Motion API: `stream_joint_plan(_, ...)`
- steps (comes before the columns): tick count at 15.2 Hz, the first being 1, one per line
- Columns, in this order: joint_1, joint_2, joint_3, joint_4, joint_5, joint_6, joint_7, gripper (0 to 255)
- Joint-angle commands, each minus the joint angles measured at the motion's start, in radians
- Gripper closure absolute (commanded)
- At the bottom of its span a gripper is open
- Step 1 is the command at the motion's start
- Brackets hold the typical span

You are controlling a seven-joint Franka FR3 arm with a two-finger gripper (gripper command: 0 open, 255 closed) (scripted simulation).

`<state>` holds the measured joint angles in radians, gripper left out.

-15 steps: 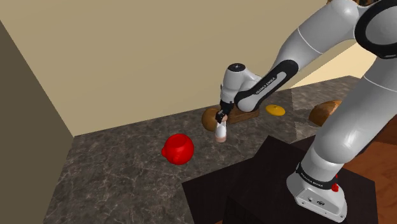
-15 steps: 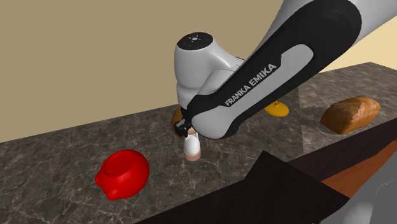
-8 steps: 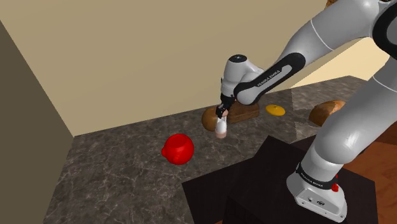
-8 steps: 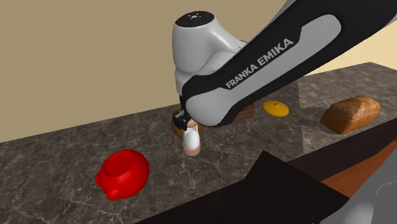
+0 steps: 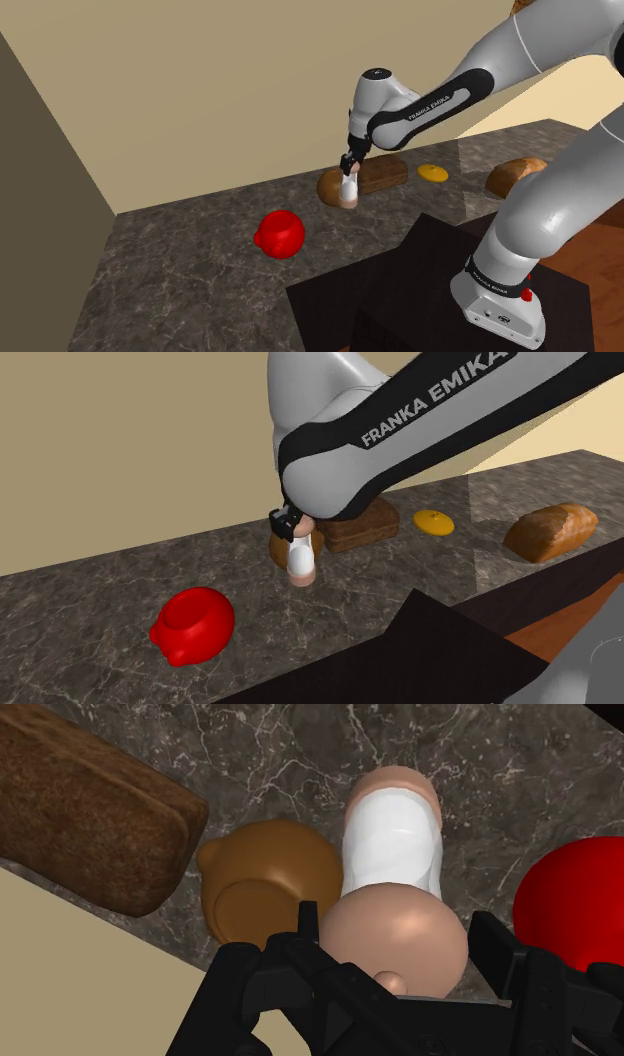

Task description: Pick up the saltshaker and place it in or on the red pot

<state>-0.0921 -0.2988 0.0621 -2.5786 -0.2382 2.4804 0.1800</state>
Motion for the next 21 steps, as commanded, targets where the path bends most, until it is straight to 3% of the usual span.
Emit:
stream_joint_plan(1,0.004,-0.017,-0.002,0.014,0.009,-0.031,-0.009,255)
stream_joint_plan(14,0.021,-0.102,-0.009,0.12,0.05,-0.22,-0.058,255)
stream_joint_plan(21,0.07,0.019,0.107,0.308,0.055,-0.312,0.092,255)
